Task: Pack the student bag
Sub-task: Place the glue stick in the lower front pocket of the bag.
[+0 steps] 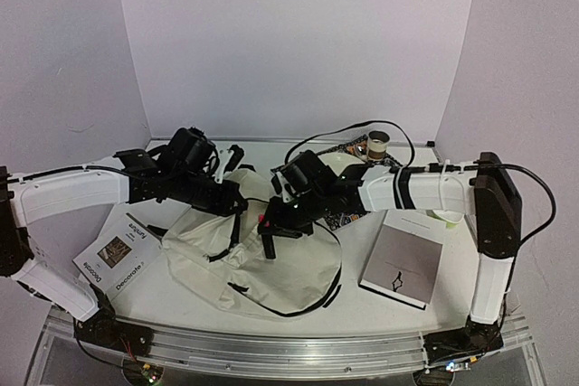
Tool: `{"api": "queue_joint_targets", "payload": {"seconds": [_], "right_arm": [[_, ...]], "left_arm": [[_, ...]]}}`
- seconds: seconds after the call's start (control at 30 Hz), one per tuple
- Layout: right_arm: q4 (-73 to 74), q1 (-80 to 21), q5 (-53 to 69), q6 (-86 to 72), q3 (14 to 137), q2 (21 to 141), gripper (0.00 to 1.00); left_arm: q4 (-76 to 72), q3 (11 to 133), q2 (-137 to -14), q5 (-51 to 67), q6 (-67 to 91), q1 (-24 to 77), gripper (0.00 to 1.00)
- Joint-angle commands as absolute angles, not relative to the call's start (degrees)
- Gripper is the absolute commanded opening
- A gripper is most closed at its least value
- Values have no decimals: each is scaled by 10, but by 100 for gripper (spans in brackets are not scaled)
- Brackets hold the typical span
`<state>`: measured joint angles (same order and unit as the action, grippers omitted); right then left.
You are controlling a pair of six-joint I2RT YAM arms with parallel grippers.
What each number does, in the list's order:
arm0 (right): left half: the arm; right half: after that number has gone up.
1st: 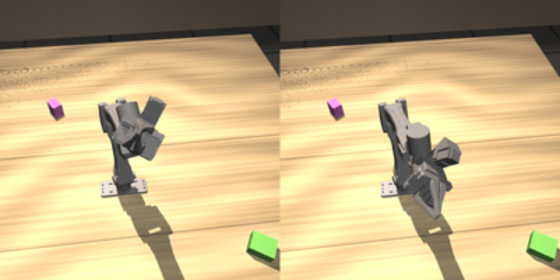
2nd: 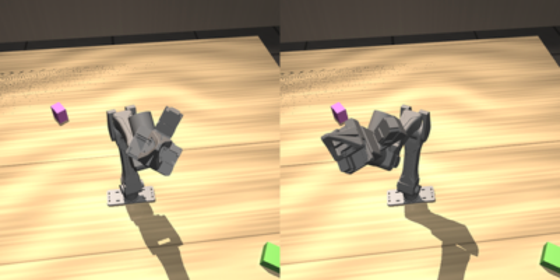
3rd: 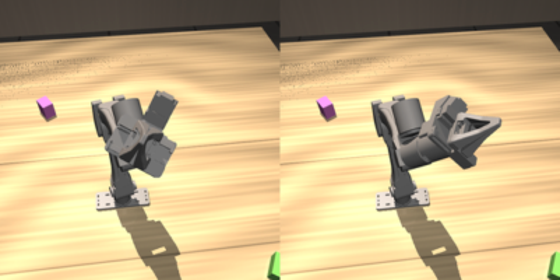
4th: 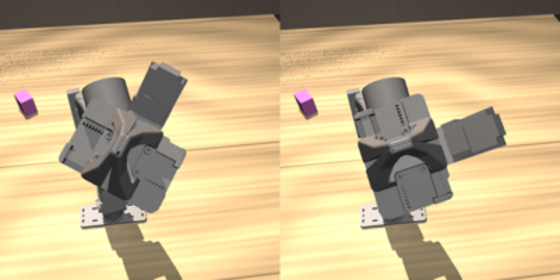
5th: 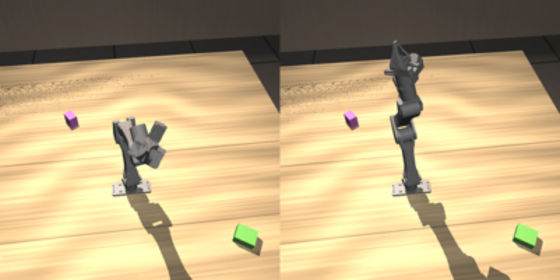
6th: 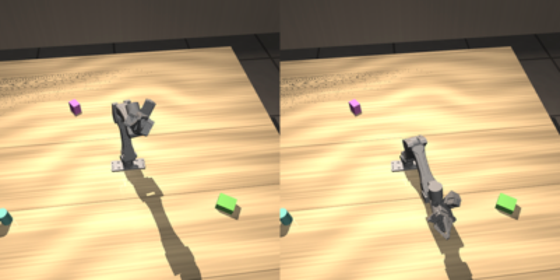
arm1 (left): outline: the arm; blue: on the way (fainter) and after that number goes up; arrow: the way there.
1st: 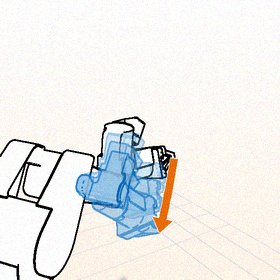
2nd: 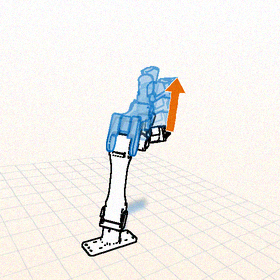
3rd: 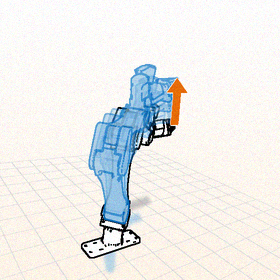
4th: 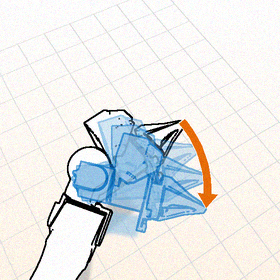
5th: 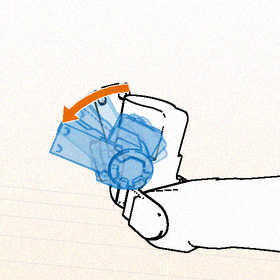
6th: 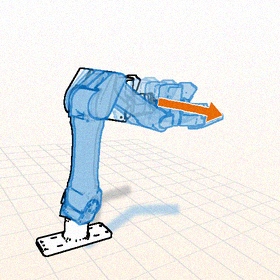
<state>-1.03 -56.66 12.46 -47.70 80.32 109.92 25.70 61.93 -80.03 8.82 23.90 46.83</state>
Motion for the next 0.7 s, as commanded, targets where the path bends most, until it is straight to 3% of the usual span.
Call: {"api": "queue_joint_targets", "payload": {"seconds": [0.0, 0.33, 0.57, 0.67], "right_arm": [[-51, -568, 138, -497, 862, 1126, 0], [-172, -560, 68, -568, 858, 1157, 0], [-222, -560, 28, -594, 839, 1174, 7], [-261, -560, 23, -615, 821, 1183, 14]], "left_arm": [[205, 665, -807, 124, 252, 488, 0], [177, 671, -805, 149, 274, 518, 0], [152, 662, -802, 177, 284, 521, 0], [143, 653, -797, 177, 288, 521, 0]]}}
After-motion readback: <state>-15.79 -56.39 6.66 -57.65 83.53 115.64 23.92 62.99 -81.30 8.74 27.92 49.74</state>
